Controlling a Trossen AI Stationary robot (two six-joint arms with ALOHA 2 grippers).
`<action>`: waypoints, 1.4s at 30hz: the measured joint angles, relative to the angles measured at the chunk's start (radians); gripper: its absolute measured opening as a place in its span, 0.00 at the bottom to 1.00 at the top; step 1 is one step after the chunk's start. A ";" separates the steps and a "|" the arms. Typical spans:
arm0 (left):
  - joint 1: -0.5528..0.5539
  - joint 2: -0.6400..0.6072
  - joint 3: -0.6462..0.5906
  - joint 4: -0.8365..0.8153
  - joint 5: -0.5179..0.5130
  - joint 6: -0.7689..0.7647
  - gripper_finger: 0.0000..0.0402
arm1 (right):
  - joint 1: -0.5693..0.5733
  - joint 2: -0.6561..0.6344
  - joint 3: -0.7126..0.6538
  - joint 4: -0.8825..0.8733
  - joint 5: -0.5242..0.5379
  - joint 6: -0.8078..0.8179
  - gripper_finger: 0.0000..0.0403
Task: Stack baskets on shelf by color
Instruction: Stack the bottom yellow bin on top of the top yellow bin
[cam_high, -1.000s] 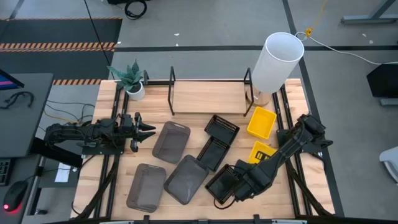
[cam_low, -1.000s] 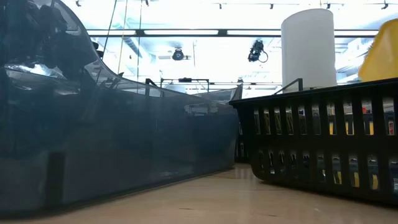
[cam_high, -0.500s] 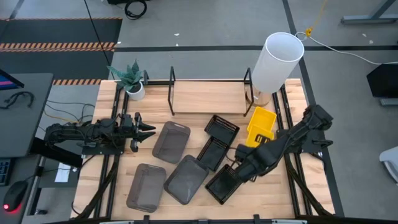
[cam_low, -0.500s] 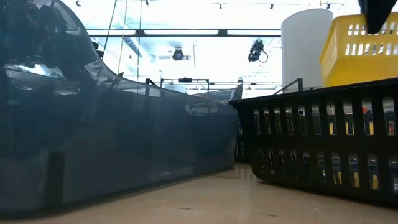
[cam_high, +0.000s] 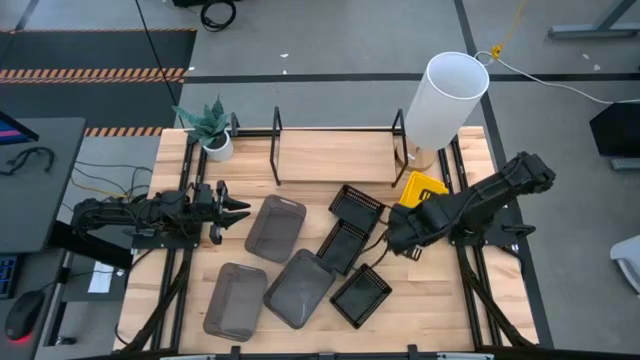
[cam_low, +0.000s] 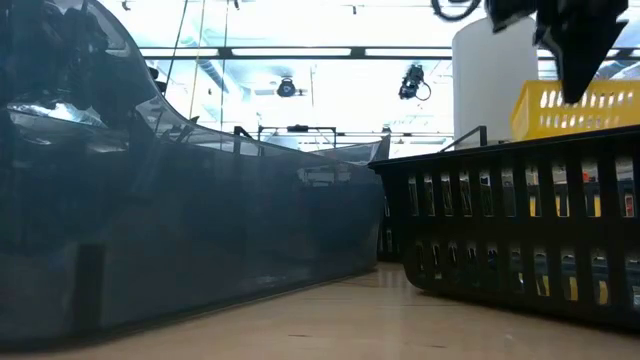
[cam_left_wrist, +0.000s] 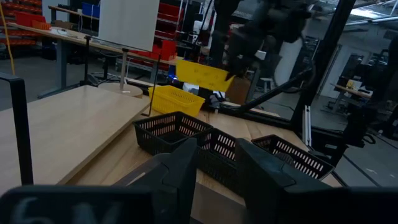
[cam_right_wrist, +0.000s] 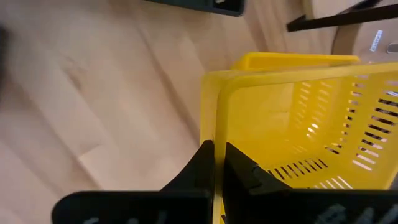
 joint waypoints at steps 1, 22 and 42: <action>0.000 0.000 0.000 0.000 0.000 0.000 0.29 | -0.020 -0.011 -0.024 0.003 0.000 -0.021 0.03; 0.000 0.000 0.000 0.000 0.000 0.000 0.29 | -0.317 -0.069 -0.269 0.204 -0.012 -0.305 0.04; 0.000 0.000 0.000 0.000 0.000 0.000 0.29 | -0.335 -0.065 -0.300 0.259 -0.111 -0.277 0.22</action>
